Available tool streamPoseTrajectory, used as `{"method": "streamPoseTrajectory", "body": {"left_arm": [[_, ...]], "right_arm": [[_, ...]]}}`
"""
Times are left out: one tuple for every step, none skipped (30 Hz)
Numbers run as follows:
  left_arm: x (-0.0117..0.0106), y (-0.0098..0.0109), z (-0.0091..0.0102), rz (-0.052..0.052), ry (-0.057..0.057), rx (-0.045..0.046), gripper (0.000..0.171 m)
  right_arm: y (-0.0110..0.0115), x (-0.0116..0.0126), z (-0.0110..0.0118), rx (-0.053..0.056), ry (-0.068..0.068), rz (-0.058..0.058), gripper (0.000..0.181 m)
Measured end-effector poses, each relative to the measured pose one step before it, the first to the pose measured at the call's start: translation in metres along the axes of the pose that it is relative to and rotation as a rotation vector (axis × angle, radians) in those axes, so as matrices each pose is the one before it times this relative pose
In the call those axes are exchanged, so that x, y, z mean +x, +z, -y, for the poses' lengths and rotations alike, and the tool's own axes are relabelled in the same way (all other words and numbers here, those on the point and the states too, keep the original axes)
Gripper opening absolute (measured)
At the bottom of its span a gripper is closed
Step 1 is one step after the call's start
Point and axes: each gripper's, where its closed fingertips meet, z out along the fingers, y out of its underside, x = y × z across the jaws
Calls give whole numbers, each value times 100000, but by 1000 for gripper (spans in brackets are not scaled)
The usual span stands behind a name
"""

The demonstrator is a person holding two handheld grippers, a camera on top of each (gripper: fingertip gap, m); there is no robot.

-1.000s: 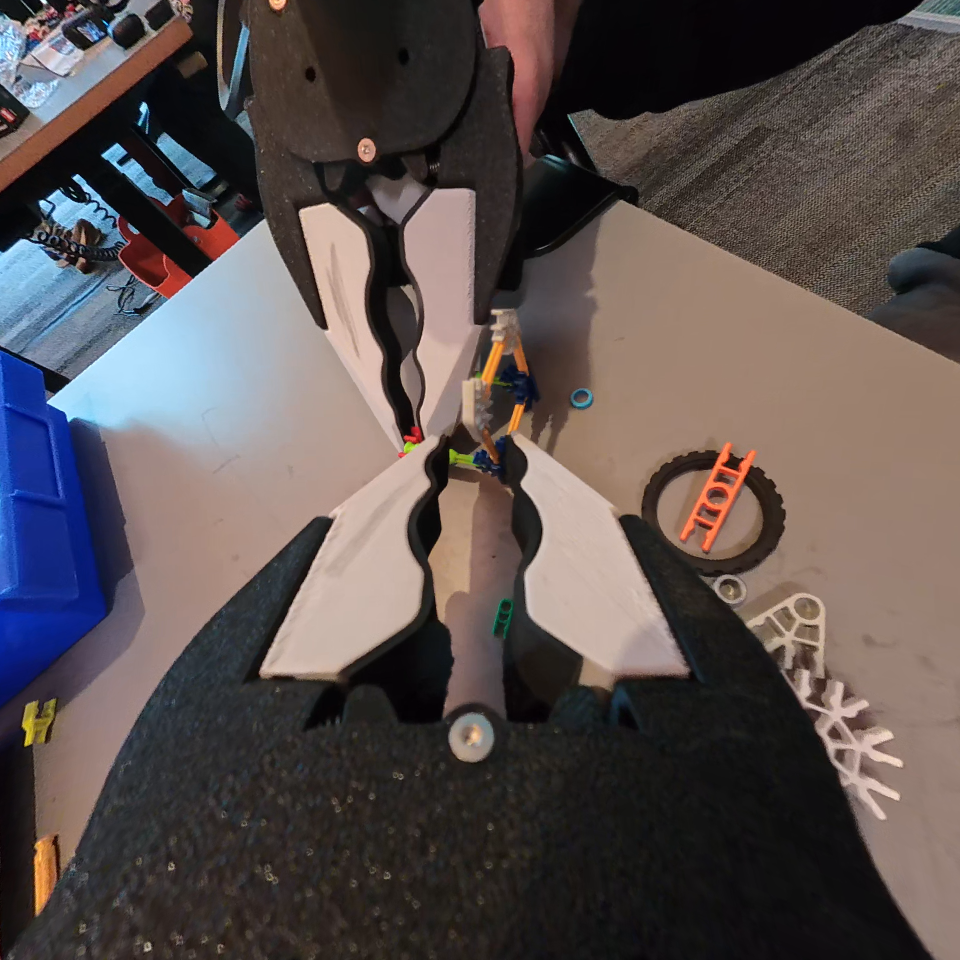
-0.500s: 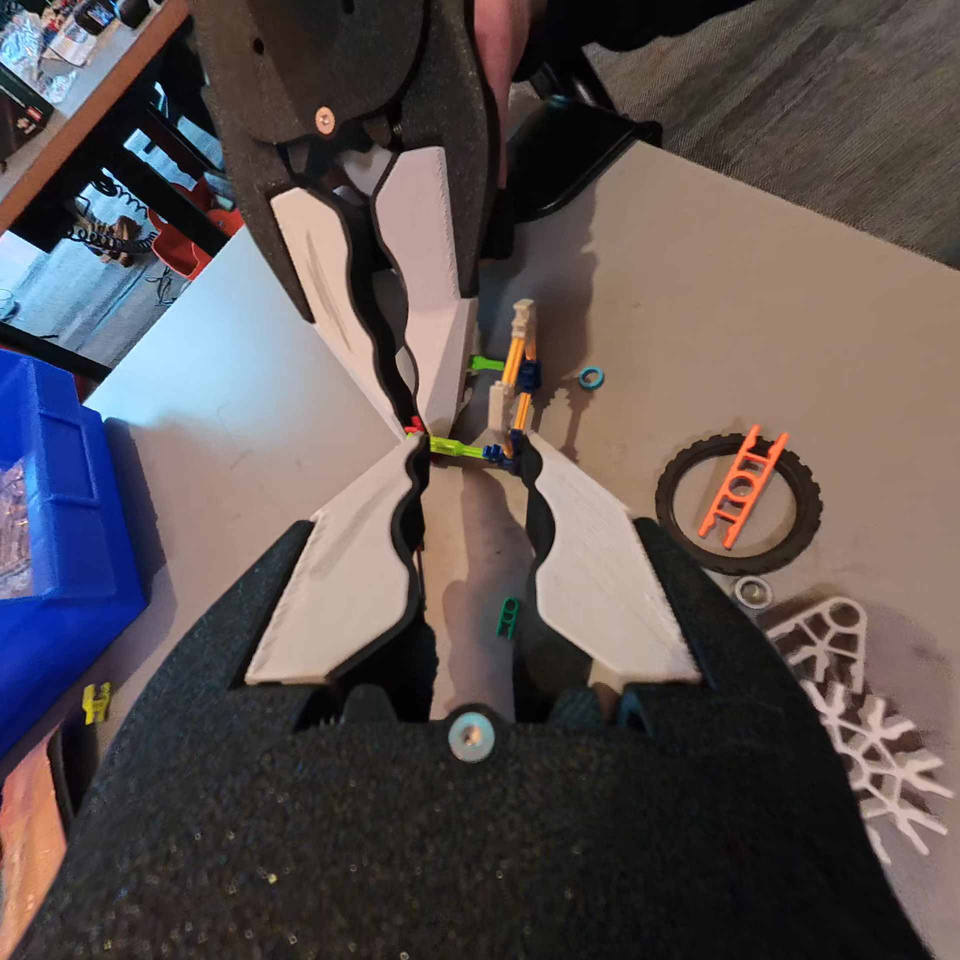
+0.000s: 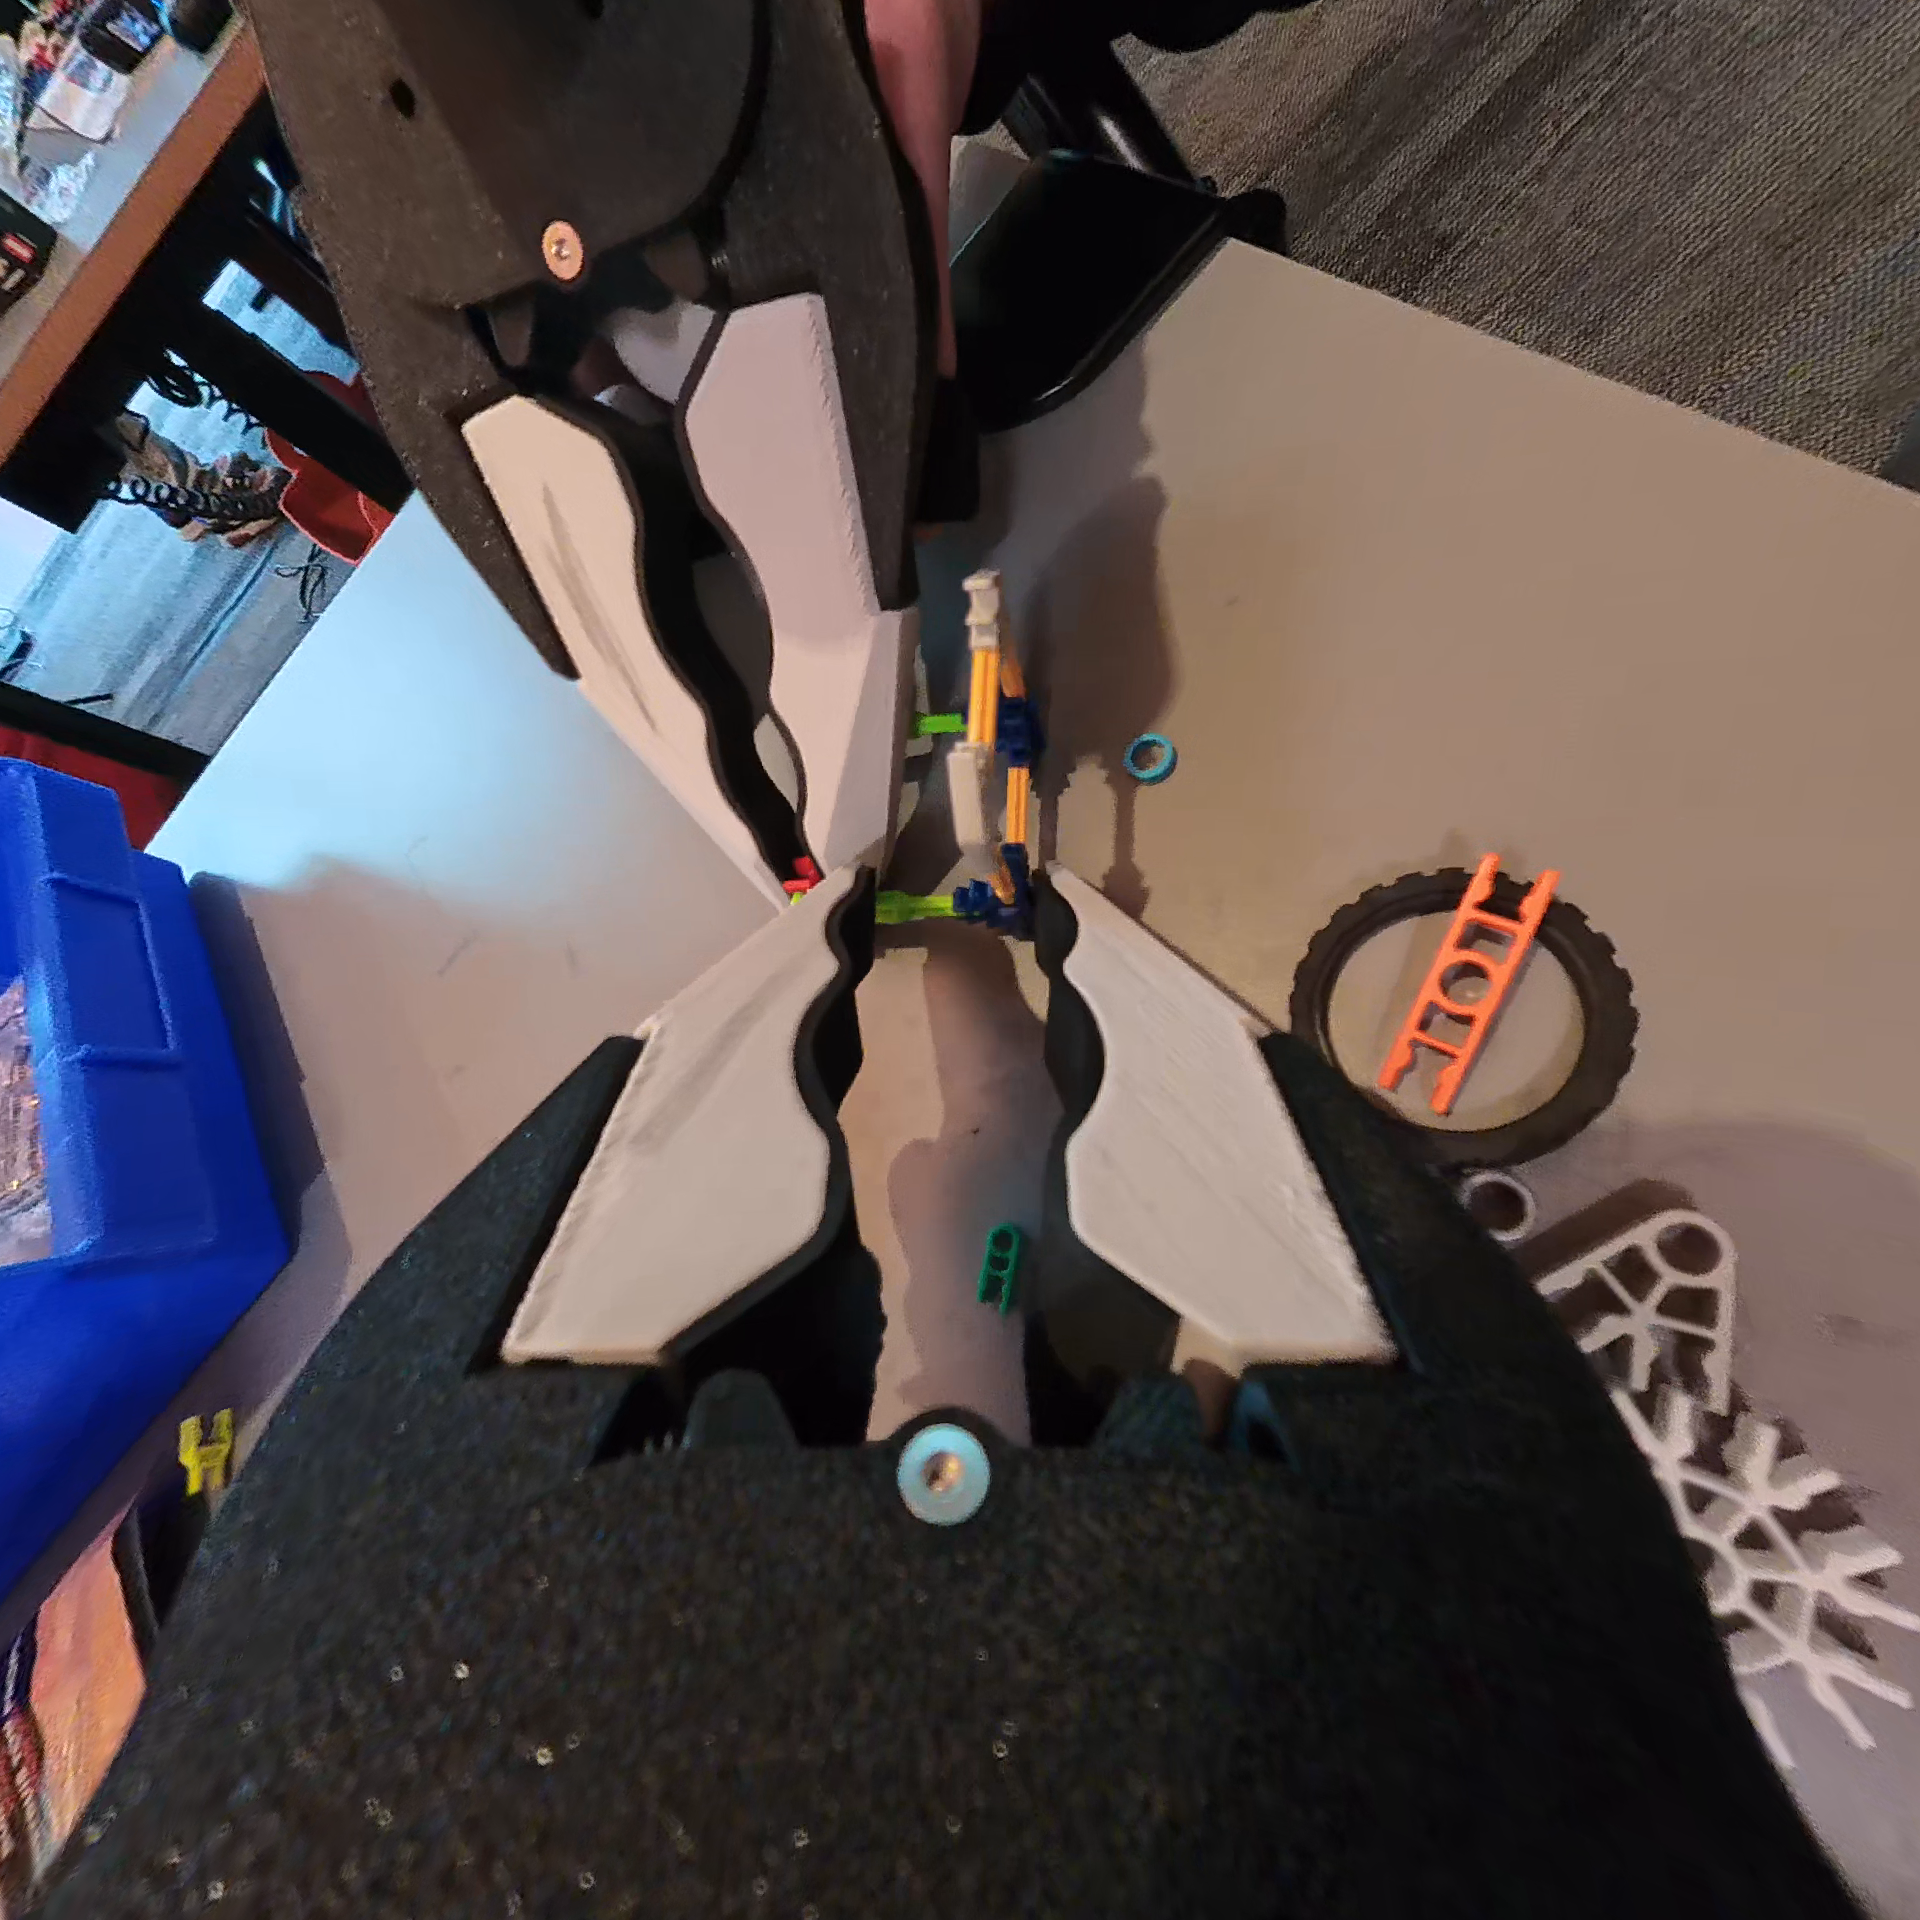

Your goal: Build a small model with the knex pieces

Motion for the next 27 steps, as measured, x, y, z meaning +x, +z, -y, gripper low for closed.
{"method": "streamPoseTrajectory", "body": {"left_arm": [[-5, 9, -3, -299, -222, -27, 27], [47, 21, 23, -848, -818, 96, 27], [32, 14, 6, -777, -405, 139, 27], [26, 21, 6, -968, -840, 118, 27], [12, 22, -2, -1389, -1766, 173, 27], [-14, 11, 12, -1439, -1821, 222, 26], [-33, 13, 0, -906, -715, 218, 26], [30, 38, 6, -981, -581, 151, 26], [30, 60, 30, -1073, -795, 149, 26], [63, 64, 29, -1263, -713, -27, 25], [66, 36, 27, -1455, -1382, 44, 24], [46, 20, 2, -1302, -1414, 190, 24], [4, -7, -12, -727, -541, 2, 24], [6, -5, 3, -455, -383, -79, 23], [-6, -9, 1, -293, -255, 45, 23], [-8, -30, -15, 50, -89, 187, 24], [25, -110, 45, -246, -351, 392, 24], [16, -156, 7, -602, -928, 108, 25], [-45, -147, 38, -276, -1172, 338, 25], [-14, -101, 6, -69, -788, 279, 26], [48, -22, -16, -76, -166, 114, 27], [21, 21, 9, 264, -42, 199, 28], [96, -1, -1, -272, -243, 27, 29], [134, -40, 4, -676, -542, -42, 32], [105, -81, -15, -550, -501, -136, 35], [58, -160, 14, -211, -503, 76, 36], [116, -254, -2, -724, -1031, 32, 36]], "right_arm": [[1, 2, 2, 16, -104, 41, 6], [-6, -19, -2, 18, -85, 100, 6], [9, -15, -3, 30, -76, 134, 6], [4, 0, 5, 61, -19, 153, 6], [-2, -11, 3, 81, -50, 165, 5], [3, -4, -10, 53, 7, 147, 6], [0, 1, -2, 13, 61, 105, 6], [2, -8, 3, 25, -14, 62, 6], [2, -22, -7, 34, -82, 106, 5], [2, -15, 4, 18, -119, 96, 5], [3, -1, 6, 31, -170, 23, 5], [3, -5, -8, 55, -41, 108, 5], [2, 4, -1, 46, 142, 180, 6], [1, 12, 1, 21, -33, 4, 6], [2, 14, -6, 28, -123, -195, 6], [-3, 25, 2, 50, -85, -215, 6], [11, 3, 3, 50, -111, -111, 6], [2, 2, 6, 30, -66, -51, 6], [8, -2, -6, 22, 51, 52, 6], [0, 3, -2, 22, 129, 124, 6], [0, -5, -3, 6, 132, 113, 6], [7, 3, 2, 8, 154, 125, 6], [-7, 8, -10, 25, 147, 137, 6], [7, 2, 6, 8, 57, 37, 6], [-1, 3, 0, -14, -2, -91, 6], [1, 11, 2, 12, -2, -78, 6], [-5, 3, -3, 27, -3, -28, 6]]}}
